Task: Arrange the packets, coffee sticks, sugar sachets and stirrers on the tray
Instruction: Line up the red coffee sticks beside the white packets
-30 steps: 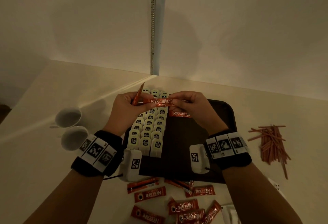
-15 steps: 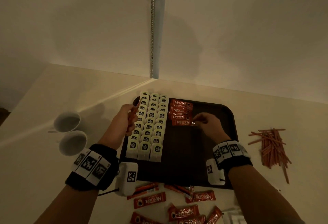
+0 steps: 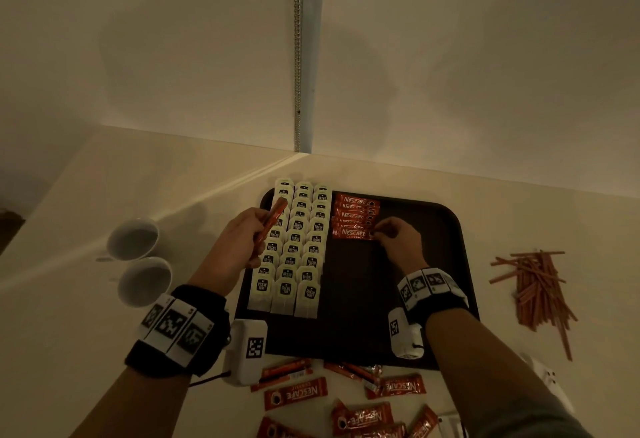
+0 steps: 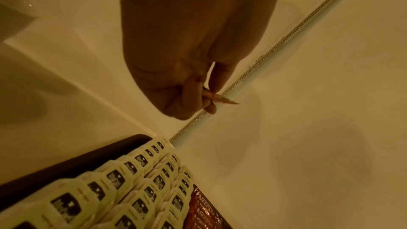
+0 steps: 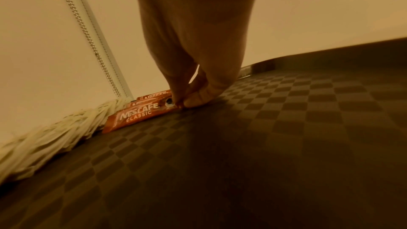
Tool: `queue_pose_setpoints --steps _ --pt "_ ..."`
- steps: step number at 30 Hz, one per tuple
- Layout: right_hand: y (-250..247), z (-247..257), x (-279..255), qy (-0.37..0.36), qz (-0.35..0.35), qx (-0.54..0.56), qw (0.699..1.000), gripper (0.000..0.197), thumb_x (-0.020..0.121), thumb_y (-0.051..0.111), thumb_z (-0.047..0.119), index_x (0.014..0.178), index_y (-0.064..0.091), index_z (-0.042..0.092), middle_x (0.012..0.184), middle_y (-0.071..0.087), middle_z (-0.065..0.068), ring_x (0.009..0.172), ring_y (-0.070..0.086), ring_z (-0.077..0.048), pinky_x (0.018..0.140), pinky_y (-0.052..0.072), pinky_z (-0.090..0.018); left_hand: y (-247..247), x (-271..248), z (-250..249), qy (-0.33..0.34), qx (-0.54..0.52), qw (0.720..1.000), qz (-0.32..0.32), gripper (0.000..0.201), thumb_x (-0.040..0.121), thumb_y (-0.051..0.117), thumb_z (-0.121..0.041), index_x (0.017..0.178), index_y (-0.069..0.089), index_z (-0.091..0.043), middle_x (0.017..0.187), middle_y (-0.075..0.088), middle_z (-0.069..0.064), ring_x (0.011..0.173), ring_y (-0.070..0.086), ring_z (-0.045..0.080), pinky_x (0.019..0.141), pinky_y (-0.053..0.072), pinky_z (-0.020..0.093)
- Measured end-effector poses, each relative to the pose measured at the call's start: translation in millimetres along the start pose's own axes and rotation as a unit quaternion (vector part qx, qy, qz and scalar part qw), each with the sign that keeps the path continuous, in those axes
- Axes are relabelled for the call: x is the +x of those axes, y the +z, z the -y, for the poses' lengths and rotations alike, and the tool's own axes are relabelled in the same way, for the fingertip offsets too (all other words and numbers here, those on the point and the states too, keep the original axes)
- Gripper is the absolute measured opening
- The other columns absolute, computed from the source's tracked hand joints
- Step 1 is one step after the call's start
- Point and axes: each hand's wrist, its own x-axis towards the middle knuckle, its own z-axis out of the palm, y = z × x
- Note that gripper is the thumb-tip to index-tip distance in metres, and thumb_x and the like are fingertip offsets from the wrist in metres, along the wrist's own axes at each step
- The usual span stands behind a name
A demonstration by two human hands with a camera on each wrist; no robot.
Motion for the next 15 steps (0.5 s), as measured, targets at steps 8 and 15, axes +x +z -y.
queue_pose_setpoints --steps 8,15 --pt "2.9 6.7 -0.9 0.003 -0.020 -0.032 0.999 0.018 0.086 0.064 0.012 0.103 0.063 0.012 0.106 0.063 -0.004 0.092 0.056 -0.010 0.084 0.047 -0.024 1.7 -6.5 0.7 0.073 0.036 0.997 0.013 0.027 0.090 0.057 0.001 0.112 0.064 -0.014 0.099 0.066 0.005 0.076 0.065 0.017 0.060 0.052 0.017" --pt "5.5 10.4 -1.8 0.029 -0.036 -0.030 0.998 0.020 0.084 0.067 0.013 0.102 0.060 0.011 0.103 0.062 -0.005 0.088 0.059 -0.012 0.081 0.052 -0.027 3.9 -3.9 2.5 0.112 0.039 0.993 -0.020 0.026 0.078 0.073 0.000 0.099 0.074 -0.014 0.087 0.075 0.007 0.073 0.068 0.020 0.066 0.053 0.017"
